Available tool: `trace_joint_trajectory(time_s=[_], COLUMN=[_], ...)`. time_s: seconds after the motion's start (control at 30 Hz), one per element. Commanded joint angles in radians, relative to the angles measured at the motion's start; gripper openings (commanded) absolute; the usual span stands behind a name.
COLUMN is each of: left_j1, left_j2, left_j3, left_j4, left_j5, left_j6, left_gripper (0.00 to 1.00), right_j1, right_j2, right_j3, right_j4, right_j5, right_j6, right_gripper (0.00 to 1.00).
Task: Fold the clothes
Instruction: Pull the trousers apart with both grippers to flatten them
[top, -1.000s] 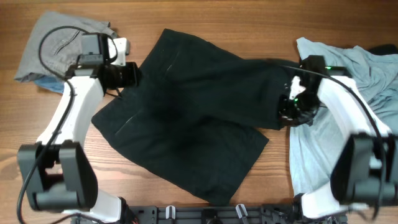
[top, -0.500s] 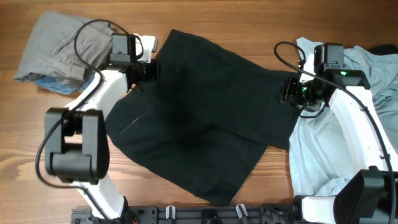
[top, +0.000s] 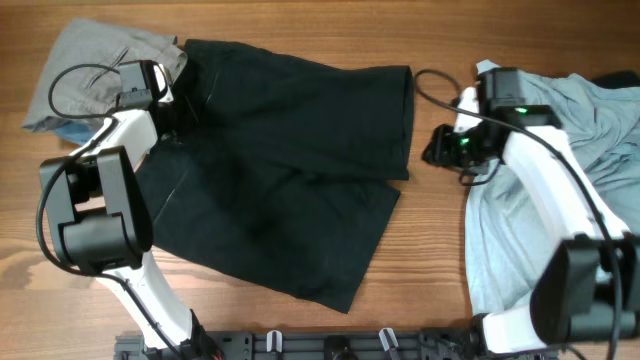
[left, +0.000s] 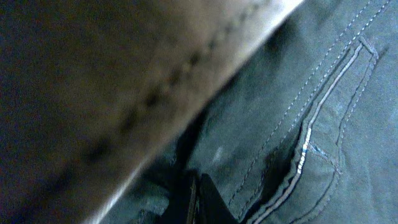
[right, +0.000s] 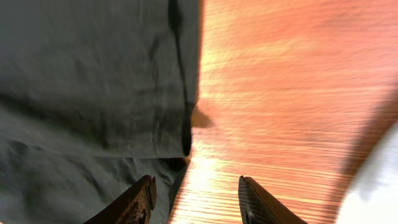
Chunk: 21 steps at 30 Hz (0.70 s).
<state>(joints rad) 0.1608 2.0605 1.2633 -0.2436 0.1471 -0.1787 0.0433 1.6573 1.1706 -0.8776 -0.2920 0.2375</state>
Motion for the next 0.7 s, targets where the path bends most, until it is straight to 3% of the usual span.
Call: trace_joint_trajectory(time_s=[0.0,0.03,0.13,0.2,0.23,0.27,0.3,0.33,0.43,0.5,0.6,0.67], left_j1=[-0.032,-0.045,-0.074,-0.082,-0.085,-0.085,-0.085,-0.085,-0.085,-0.086,-0.097,-0.103], left_j2=[-0.061,-0.080,-0.116,-0.132,-0.150,-0.172,-0.192,-0.210,-0.245,-0.249,-0.252,-0.277], left_j3=[-0.022,-0.022,-0.022,-0.022,-0.022,-0.022,-0.022,-0.022,-0.022,-0.022,-0.022,-0.022], left_j4=[-0.014,-0.016,-0.040,-0.058,-0.072,-0.089,-0.106,-0.121,-0.157,-0.182,-0.224,-0.272], left_j5=[0.057,0.059,0.065,0.066,0.066,0.066,0.066,0.066,0.066,0.066,0.074,0.073], left_j6=[-0.034,-0.031,0.011,0.029,0.053,0.063,0.067,0.067,0.068,0.068,0.068,0.071], left_gripper=[0.10,0.14,0.24,0.29,0.34,0.37,0.39,0.41,0.46,0.50,0.51,0.52], right_j1=[0.090,0.122,0.202,0.230,0.242,0.238,0.222,0.200,0.089,-0.011,-0.138,-0.173], right_j2=[0.129,0.173,0.268,0.299,0.316,0.315,0.308,0.303,0.302,0.302,0.296,0.257], right_j3=[-0.002,-0.002,-0.002,-0.002,-0.002,-0.001,-0.001,0.001,0.001,0.006,0.064,0.095], right_j4=[0.011,0.025,0.021,0.030,0.040,0.040,0.038,0.037,0.106,0.196,0.223,0.163], right_j5=[-0.022,-0.042,-0.045,-0.045,-0.019,0.061,0.172,0.268,0.429,0.431,0.232,0.188], right_j6=[-0.005,-0.050,-0.111,-0.109,-0.100,-0.050,0.009,0.062,0.122,0.118,-0.040,-0.055], right_gripper=[0.47,0.40,0.55,0.53,0.28,0.13,0.05,0.04,0.04,0.05,0.37,0.38])
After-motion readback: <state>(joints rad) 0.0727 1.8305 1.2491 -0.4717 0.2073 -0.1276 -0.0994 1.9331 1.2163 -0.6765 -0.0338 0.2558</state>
